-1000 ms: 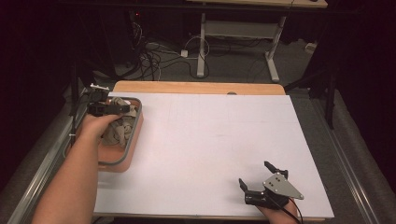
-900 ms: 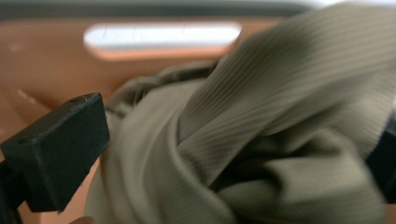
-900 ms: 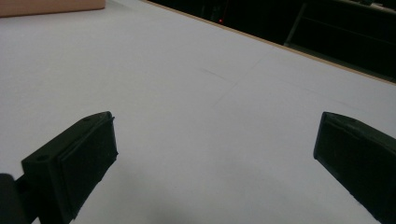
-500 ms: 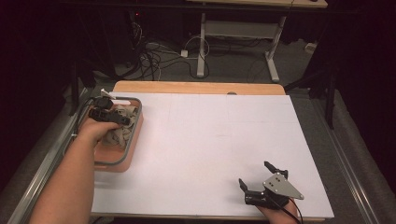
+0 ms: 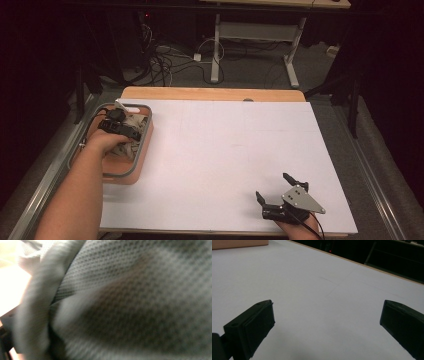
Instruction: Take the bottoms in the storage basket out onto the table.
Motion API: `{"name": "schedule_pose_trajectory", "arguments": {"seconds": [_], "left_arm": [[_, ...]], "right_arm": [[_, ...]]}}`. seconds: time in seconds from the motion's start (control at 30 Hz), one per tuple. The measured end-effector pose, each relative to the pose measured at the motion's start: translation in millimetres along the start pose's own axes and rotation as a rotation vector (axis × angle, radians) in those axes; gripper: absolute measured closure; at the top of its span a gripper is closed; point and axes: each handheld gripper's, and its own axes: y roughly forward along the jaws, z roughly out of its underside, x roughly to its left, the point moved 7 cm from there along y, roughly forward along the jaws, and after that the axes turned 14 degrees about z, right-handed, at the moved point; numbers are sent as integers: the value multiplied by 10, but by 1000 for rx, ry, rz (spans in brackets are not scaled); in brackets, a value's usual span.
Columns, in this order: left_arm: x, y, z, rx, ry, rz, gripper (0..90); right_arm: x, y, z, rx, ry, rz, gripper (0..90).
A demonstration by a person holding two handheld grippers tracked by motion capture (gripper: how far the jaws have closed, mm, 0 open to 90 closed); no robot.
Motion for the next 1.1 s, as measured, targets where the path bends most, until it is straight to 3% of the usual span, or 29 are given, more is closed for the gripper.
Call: {"name": "schedule_pose_trajectory", "arguments": {"seconds": [0.47, 1.1], "left_arm": [[-29, 64, 11, 20, -33, 12, 29], [-144, 5, 28, 3, 17, 78, 379]], "right_arm": [[7, 6, 1, 2, 2, -4, 4], [-11, -5, -12, -6, 2, 1, 4]]}}
